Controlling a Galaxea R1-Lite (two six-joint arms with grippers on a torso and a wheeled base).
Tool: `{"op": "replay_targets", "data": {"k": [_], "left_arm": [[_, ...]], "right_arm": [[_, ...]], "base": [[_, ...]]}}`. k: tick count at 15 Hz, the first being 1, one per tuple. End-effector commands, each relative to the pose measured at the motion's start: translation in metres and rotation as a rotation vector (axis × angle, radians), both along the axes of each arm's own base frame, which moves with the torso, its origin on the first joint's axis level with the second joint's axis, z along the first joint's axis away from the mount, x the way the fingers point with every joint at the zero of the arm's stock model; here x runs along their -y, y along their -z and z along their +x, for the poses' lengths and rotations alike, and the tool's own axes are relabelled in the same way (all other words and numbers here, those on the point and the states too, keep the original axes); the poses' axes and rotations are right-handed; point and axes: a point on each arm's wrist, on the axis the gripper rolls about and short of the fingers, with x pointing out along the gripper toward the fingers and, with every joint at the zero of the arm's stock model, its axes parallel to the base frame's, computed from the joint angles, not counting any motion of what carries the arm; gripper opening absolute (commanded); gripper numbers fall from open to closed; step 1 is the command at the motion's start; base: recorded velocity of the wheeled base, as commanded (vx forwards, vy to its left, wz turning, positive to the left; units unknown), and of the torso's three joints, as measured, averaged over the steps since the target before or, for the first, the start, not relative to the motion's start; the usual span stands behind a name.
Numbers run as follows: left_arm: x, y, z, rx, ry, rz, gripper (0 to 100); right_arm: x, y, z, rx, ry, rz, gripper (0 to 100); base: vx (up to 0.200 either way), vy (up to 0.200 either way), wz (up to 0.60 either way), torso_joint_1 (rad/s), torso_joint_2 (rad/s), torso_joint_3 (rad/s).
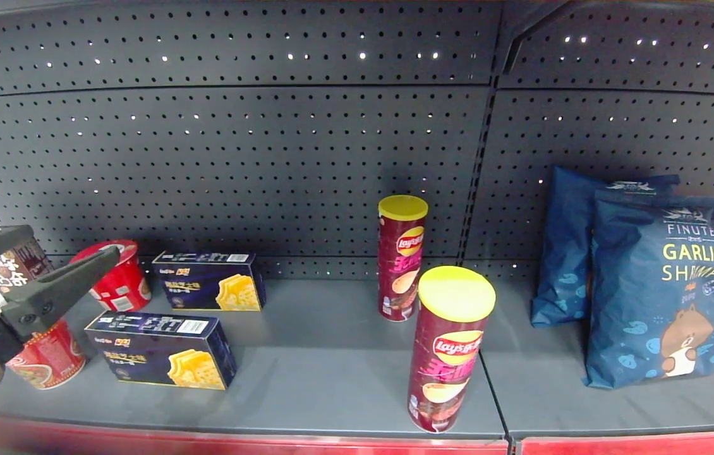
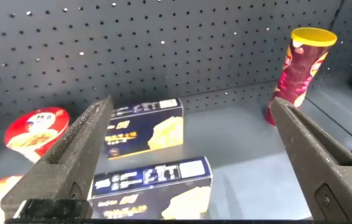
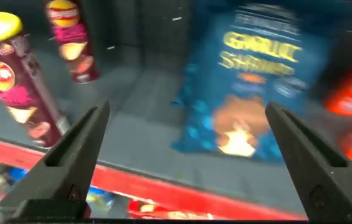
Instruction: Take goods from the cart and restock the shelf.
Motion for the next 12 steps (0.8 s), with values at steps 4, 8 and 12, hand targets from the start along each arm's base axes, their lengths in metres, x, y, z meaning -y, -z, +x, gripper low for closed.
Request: {"op": "replay_targets", "data": {"k": [4,8,12], "left_arm": [[-0.009,0.004,-0.015,0.027,-0.064,-0.002,100],[-0.009,0.013,-0.022,0.012,-0.063,-0.001,100],[-0.008,0.013,-0.021,0.009,-0.05,0.0,100]], "right_arm": [[-0.06,0.014,0.081,-0.232,-0.126,-0.033,100],[-0.085,0.026,0.096,-0.314,-0.2,-0.085,100],[-0.095,0.042,0.104,-0.385,-0.217,-0.128,100]], "base": [[0.0,0.0,0.0,0.0,0.0,0.0],[0.0,0.0,0.0,0.0,0.0,0.0],[0.0,0.0,0.0,0.0,0.0,0.0]]}}
